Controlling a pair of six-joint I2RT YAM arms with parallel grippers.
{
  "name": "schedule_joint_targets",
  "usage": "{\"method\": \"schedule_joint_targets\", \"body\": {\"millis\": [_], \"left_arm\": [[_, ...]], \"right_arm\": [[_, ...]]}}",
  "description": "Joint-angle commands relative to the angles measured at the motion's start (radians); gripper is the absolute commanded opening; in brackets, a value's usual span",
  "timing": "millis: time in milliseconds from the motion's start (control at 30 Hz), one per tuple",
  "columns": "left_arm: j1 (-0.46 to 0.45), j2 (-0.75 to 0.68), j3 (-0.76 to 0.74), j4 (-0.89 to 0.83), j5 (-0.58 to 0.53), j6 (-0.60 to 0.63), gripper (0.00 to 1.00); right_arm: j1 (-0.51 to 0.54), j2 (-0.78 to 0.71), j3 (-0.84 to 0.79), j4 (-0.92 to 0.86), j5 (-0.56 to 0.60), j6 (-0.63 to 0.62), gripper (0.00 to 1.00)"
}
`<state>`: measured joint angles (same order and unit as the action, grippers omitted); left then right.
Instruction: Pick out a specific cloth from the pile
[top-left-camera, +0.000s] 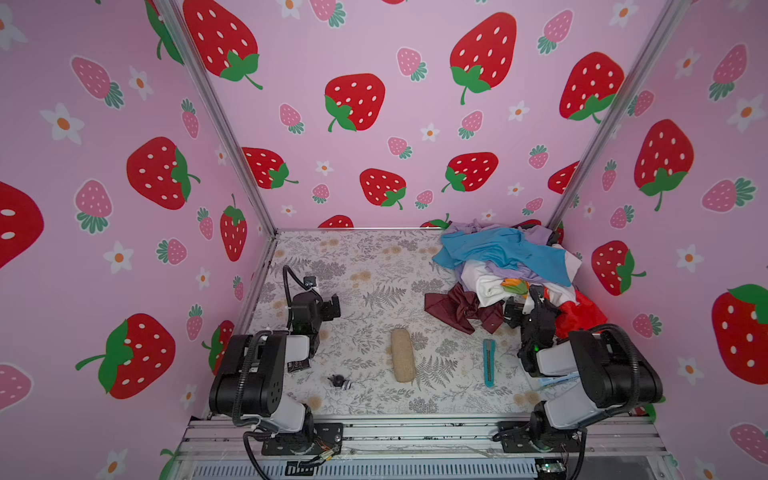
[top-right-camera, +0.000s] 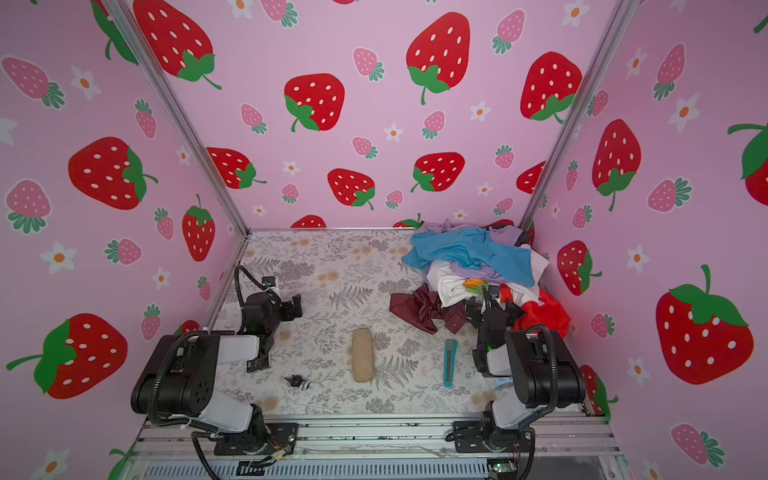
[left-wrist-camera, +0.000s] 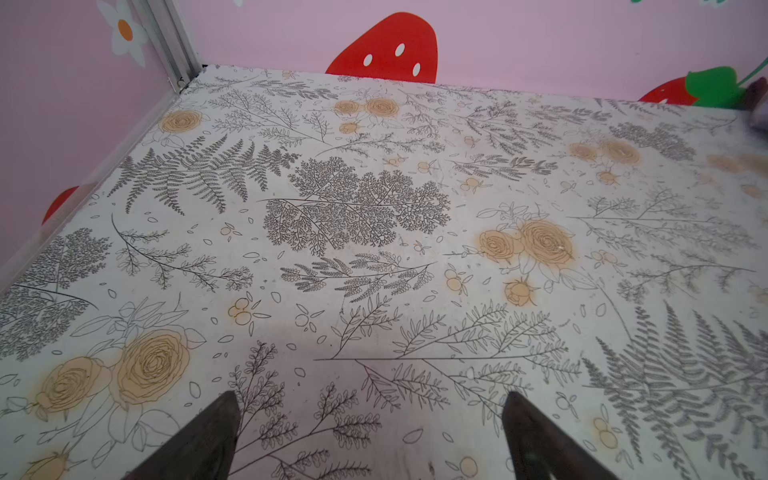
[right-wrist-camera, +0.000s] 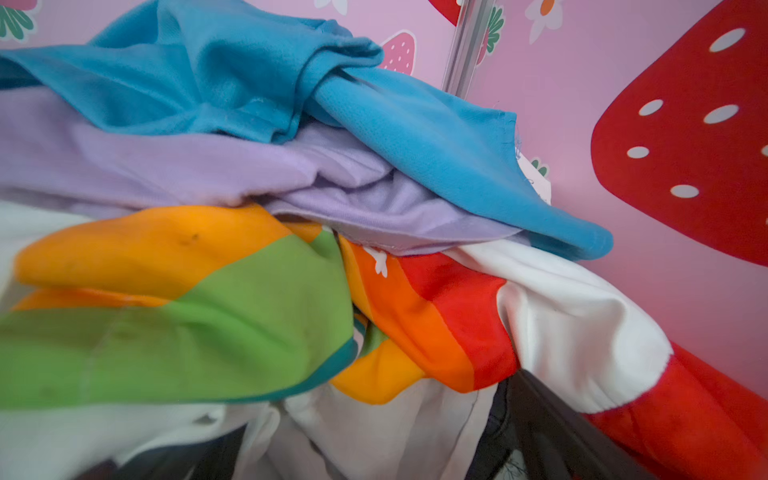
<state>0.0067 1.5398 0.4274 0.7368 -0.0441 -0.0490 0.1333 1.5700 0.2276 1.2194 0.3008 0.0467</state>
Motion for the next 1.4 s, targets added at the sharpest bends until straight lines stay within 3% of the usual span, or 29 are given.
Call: {"method": "schedule_joint_targets", "body": {"millis": [0, 1200, 1300, 1367], "left_arm": [[0.005, 0.010, 0.031, 0.023, 0.001, 0.011, 0.99], [-0.007, 0.013, 0.039, 0.015, 0.000, 0.023, 0.99], [-0.007, 0.009, 0.037, 0.022, -0.007, 0.019, 0.93], [-0.008, -0.036, 0.137, -0.185, -0.058, 0.002, 0.86]], "right_arm": [[0.009, 0.008, 0.030, 0.060, -0.021, -0.015, 1.00], [0.007, 0.005, 0.030, 0.060, -0.023, -0.014, 1.00], [0.009, -0.033, 0.025, 0.050, -0.001, -0.009, 1.00], [0.015, -0.116, 0.048, -0.061, 0.024, -0.009, 1.00]]}}
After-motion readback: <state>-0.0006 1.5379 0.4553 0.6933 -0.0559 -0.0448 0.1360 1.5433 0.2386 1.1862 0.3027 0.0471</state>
